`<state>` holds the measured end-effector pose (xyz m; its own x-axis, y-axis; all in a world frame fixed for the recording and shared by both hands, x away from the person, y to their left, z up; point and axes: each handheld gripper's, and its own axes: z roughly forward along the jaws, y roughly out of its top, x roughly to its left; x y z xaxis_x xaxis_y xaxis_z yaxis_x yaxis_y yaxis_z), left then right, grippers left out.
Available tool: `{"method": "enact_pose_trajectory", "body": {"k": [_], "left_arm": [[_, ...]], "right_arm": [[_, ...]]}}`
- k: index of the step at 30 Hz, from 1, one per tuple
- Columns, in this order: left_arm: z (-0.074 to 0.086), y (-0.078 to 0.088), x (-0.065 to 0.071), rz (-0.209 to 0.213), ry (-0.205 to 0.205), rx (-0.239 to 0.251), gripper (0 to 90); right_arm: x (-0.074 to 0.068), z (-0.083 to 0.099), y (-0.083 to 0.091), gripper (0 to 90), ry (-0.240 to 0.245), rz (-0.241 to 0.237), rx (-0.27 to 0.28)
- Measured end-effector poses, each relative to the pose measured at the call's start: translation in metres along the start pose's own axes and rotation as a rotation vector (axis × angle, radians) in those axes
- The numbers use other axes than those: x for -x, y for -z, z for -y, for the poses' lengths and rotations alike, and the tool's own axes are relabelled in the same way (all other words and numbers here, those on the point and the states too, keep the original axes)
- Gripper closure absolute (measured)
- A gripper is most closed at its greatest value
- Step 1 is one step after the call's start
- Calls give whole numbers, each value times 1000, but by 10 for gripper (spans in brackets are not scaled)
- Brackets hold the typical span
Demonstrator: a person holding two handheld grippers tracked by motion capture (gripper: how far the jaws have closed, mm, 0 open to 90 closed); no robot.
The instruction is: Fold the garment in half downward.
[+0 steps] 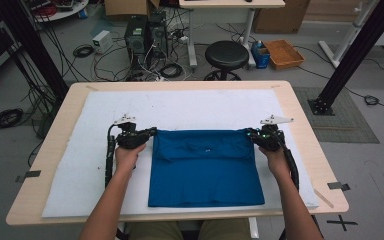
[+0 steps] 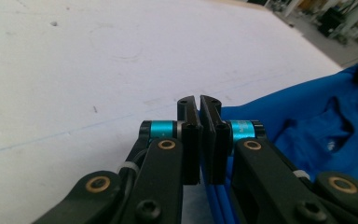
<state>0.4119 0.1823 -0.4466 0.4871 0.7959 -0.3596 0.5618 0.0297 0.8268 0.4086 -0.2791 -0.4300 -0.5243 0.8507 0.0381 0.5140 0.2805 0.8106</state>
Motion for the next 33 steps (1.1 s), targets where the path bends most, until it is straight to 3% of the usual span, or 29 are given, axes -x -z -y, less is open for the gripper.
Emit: {"method": "enact_pose_trajectory", "body": {"k": [1, 2, 3, 4, 6, 8, 11, 14, 17, 20, 23, 25, 26, 30, 33], "left_arm": [[0, -1, 1, -24, -10, -2, 858], [0, -2, 2, -48, -14, -3, 764], [0, 0, 3, -52, -9, -8, 639], [-1, 2, 4, -41, -19, -4, 629], [-3, 9, 10, -28, -54, 14, 606], [-5, 14, 16, 16, -80, 20, 594], [-5, 14, 27, 111, -111, -10, 562], [0, 3, 37, 158, -158, -96, 554], [7, -11, 41, 149, -174, -152, 542], [11, -20, 44, 138, -179, -194, 550], [15, -25, 47, 134, -226, -240, 682], [14, -24, 50, 128, -250, -227, 825], [14, -22, 50, 134, -253, -203, 855], [13, -9, 53, 205, -259, -123, 864], [16, 2, 56, 256, -268, -106, 865]], "right_arm": [[1, 0, -3, 808, -8, -3, 1], [3, 1, -4, 759, -22, -10, -8], [5, 3, -6, 635, -44, -17, -20], [5, 4, -6, 523, -59, 2, -32], [7, 8, 0, 456, -81, 11, -7], [6, 10, 9, 411, -99, 13, 25], [2, 12, 18, 410, -102, -77, 50], [-10, 14, 18, 426, -60, -155, 14], [-21, 14, 9, 455, -21, -201, -29], [-27, 14, -2, 529, -5, -205, -70], [-30, 13, -10, 733, 20, -188, -105], [-32, 13, -11, 852, 51, -182, -103], [-33, 13, -9, 881, 56, -185, -99], [-35, 12, 0, 883, 69, -219, -68], [-36, 14, 9, 883, 70, -258, -37]]}}
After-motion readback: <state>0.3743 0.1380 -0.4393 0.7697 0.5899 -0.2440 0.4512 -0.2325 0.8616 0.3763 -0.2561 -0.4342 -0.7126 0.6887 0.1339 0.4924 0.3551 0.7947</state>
